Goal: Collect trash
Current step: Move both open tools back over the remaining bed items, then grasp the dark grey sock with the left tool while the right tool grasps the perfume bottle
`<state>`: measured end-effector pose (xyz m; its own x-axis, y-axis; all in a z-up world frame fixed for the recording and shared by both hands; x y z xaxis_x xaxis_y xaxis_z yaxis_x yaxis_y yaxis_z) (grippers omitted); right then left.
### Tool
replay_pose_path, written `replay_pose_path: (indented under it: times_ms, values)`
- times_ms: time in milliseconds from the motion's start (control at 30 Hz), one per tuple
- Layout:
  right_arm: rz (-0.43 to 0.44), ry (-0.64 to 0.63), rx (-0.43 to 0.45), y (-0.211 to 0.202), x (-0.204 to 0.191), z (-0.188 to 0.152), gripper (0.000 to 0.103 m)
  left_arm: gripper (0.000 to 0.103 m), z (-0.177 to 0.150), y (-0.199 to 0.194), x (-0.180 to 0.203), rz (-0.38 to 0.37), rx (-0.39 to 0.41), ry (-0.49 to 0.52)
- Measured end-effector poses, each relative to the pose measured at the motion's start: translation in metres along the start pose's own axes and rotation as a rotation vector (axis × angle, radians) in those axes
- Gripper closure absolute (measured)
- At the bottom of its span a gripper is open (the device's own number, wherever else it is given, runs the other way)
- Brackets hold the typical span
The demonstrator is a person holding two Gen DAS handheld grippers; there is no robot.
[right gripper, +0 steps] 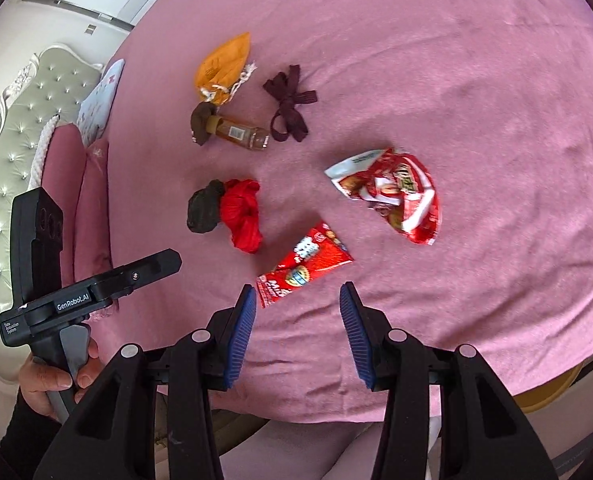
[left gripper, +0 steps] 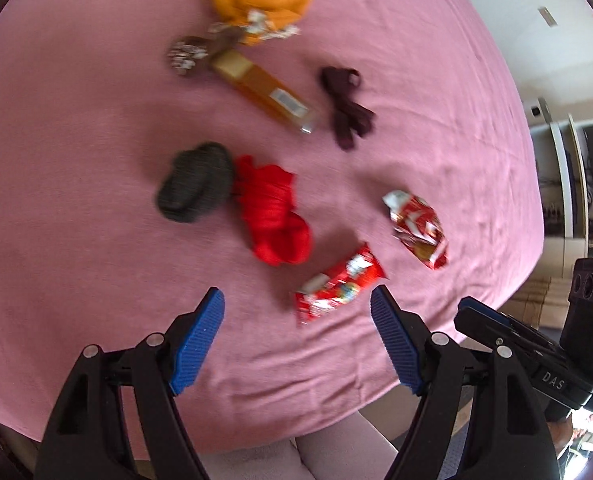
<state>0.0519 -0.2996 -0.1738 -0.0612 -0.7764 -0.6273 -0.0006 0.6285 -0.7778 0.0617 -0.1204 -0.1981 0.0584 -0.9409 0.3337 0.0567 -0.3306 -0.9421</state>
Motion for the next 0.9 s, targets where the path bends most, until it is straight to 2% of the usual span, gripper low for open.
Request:
replay_pose_path:
  times_ms: [167,367,533,700,833,900]
  values:
    - [0.019,-0.043,-0.035,0.021,-0.027,0.013,0.059,0.028,0.012,0.004,-0.04,0.031,0.001,-0.057]
    - [0.011,-0.108,-0.086,0.043,-0.044,0.031,0.059,0.028,0.028,0.02,-0.056,0.074,-0.009,-0.081]
    - [0.002,-0.147,-0.116,0.06,-0.049,0.052,0.059,0.028,0.043,0.041,-0.067,0.081,-0.024,-0.093]
    - [-0.015,-0.169,-0.145,0.079,-0.047,0.069,0.059,0.03,0.052,0.069,-0.087,0.047,-0.048,-0.169]
    - [-0.027,-0.176,-0.166,0.094,-0.048,0.081,0.059,0.033,0.058,0.083,-0.086,-0.002,-0.064,-0.174]
    - [-0.03,-0.182,-0.172,0.099,-0.052,0.087,0.059,0.041,0.061,0.085,-0.082,-0.009,-0.067,-0.157]
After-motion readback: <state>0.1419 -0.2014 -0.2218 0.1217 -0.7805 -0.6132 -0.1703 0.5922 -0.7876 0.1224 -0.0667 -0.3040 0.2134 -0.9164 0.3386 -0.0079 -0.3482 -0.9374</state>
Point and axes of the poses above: each gripper's, at about its wrist camera, not at the fingertips, and y roughly the way its jaws point, x to its right, z to its top, the point moved 9 cm from there along y, roughly the way its jaws point, and after that the axes turned 5 degrees about y, right-handed, at the moved point
